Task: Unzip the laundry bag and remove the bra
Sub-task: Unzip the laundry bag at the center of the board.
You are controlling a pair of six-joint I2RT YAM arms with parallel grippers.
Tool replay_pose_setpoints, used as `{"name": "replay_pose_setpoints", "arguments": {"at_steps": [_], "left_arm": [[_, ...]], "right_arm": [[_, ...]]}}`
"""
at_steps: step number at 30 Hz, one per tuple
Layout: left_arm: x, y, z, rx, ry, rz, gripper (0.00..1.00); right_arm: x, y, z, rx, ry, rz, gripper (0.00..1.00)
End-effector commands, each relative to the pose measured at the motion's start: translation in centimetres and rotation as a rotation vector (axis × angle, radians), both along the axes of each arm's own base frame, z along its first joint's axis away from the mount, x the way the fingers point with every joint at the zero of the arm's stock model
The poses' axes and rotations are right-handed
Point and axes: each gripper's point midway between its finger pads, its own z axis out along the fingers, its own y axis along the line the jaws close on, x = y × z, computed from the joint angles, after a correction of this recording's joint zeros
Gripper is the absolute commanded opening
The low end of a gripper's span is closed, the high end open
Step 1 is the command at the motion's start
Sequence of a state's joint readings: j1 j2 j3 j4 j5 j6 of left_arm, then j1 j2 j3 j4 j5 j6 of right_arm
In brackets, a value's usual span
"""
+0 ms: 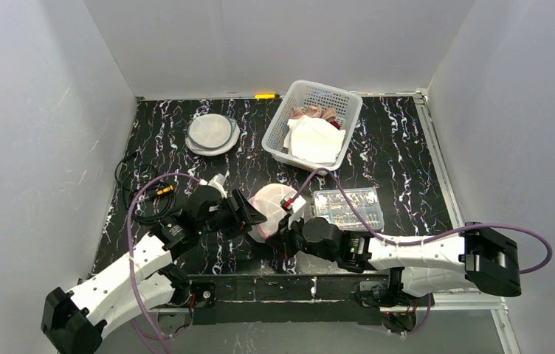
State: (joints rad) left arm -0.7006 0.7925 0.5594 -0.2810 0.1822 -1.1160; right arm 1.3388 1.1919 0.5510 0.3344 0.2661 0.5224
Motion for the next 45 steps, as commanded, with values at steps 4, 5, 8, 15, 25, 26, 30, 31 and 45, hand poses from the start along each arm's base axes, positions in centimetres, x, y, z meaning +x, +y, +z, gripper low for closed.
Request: {"name": "replay_pose_setpoints", "arguments": {"at_steps": [4, 5, 8, 15, 25, 26, 30, 31, 45], "left_arm": [[1.0, 0.2, -1.9, 0.032, -0.016, 0.039, 0.58], [1.2, 0.1, -1.9, 0.025, -0.031, 0.041, 0.55], [1.4, 0.2, -3.0, 0.027, -0.027, 0.061, 0.41], [1.4, -0.1, -2.7, 0.005, -0.053, 0.064, 0.0], [0.9, 0.2, -1.7, 0.024, -0.077, 0.026, 0.0], [0.8, 0.1, -1.5, 0.022, -0.075, 0.019, 0.0], [0.1, -0.5, -0.4, -0.01, -0.036, -0.005, 0.35], [-0.1, -0.6, 0.0, -0.033, -0.021, -0.002, 0.45], [-4.3, -2.1, -0.2, -0.117, 0.069, 0.03, 0.65]], "right_arm": [[-1.0, 1.4, 3.0, 0.13, -0.017, 0.011, 0.01], [-1.0, 1.3, 2.8, 0.127, -0.022, 0.003, 0.01], [-1.3, 1.2, 2.8, 0.134, -0.027, -0.011, 0.01], [-1.2, 0.6, 2.5, 0.076, -0.062, -0.048, 0.01], [0.3, -3.9, 1.8, 0.018, -0.103, -0.162, 0.01], [0.4, -4.1, 2.0, 0.023, -0.106, -0.165, 0.01], [0.0, -4.4, 2.3, 0.041, -0.105, -0.145, 0.01], [-0.2, -4.2, 2.3, 0.046, -0.102, -0.133, 0.01], [-1.2, -2.0, 2.2, 0.099, -0.071, -0.069, 0.01]]}}
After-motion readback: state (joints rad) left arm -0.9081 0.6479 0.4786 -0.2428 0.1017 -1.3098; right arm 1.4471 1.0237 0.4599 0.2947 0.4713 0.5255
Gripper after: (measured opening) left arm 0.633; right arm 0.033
